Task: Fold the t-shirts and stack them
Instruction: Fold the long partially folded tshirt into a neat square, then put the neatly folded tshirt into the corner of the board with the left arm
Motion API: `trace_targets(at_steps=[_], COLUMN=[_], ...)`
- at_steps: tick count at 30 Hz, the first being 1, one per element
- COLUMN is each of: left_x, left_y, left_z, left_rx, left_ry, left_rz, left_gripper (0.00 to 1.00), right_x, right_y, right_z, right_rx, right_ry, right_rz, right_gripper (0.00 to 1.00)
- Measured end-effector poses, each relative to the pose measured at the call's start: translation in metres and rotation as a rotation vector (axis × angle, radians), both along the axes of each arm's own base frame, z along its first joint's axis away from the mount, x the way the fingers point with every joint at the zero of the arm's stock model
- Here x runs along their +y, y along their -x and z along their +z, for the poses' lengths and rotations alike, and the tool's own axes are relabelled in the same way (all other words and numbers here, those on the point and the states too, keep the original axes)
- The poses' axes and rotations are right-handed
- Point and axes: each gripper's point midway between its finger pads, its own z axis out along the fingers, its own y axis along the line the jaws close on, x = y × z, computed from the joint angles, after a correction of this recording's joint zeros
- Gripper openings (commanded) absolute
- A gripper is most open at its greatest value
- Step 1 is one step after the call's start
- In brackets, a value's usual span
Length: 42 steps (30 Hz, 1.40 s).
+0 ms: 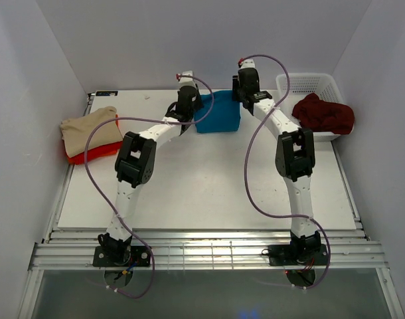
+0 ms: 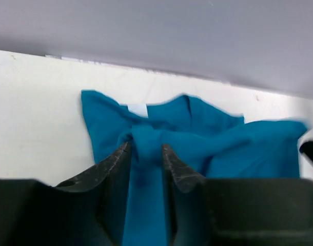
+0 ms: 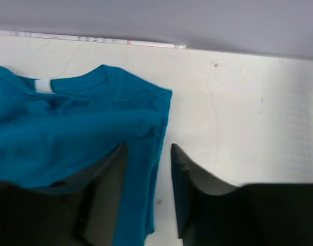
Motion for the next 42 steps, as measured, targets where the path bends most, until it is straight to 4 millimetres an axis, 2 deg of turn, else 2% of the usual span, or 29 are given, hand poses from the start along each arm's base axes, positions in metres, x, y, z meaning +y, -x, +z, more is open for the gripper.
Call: trace_targets(at_steps=[2,4,6,7,8,9,12,15,20,22,24,25,28,32,37,40,42], left_x=[0.009,0.026,0.051,0.062,0.075,0.087,0.103,0.096,0.061,0.046,0.03,0.026,0.012,0.006,0.015,0.02,0.022], left_y=[-0.028,-0.054,-0.063,-0.063,-0.064,-0.065,-0.068,-0.06,-0.043,-0.035,-0.025,-0.022,-0.014,-0.002,0.03,0.042,0.046], left_z=[-0.011,-0.025,-0.044,-0.052,-0.058,-0.059,-0.052,-0.045,-0.047,-0.054,-0.064,-0.067,-0.069,-0.08,-0.101,-0.092,-0.079], left_rx=[-0.023,-0.03,0.0,0.02,0.036,0.041,0.037,0.043,0.084,0.112,0.152,0.165,0.195,0.232,0.309,0.306,0.285], left_ry=[0.003,0.001,-0.022,-0.037,-0.052,-0.064,-0.067,-0.043,0.049,0.092,0.133,0.145,0.192,0.223,0.204,0.194,0.196], left_rz=[0.043,0.098,0.156,0.179,0.207,0.232,0.265,0.232,0.097,0.029,-0.039,-0.06,-0.126,-0.165,-0.172,-0.176,-0.18], left_gripper=[0.59,0.63,0.66,0.66,0.73,0.73,0.73,0.74,0.75,0.76,0.76,0.76,0.77,0.77,0.78,0.78,0.78], right_x=[-0.001,-0.002,-0.006,-0.01,-0.014,-0.021,-0.035,-0.029,-0.01,-0.003,0.005,0.008,0.022,0.045,0.064,0.07,0.076], right_y=[-0.021,-0.038,-0.05,-0.051,-0.049,-0.045,-0.028,-0.025,-0.012,-0.002,0.002,0.004,0.004,-0.007,0.009,0.016,0.018], right_z=[-0.022,-0.043,-0.07,-0.081,-0.093,-0.1,-0.104,-0.072,-0.003,0.009,0.013,0.012,-0.001,-0.03,-0.092,-0.118,-0.125], right_rx=[-0.035,-0.049,-0.039,-0.032,-0.016,-0.008,0.013,-0.027,-0.143,-0.16,-0.168,-0.158,-0.105,-0.023,0.141,0.213,0.239], right_ry=[-0.044,-0.091,-0.142,-0.155,-0.162,-0.17,-0.18,-0.203,-0.25,-0.273,-0.296,-0.311,-0.366,-0.426,-0.488,-0.511,-0.517], right_rz=[0.018,0.048,0.08,0.089,0.097,0.102,0.118,0.159,0.242,0.27,0.3,0.312,0.361,0.419,0.445,0.442,0.447], right_gripper=[0.65,0.66,0.67,0.68,0.71,0.71,0.71,0.71,0.69,0.66,0.45,0.26,0.08,0.08,0.08,0.08,0.08])
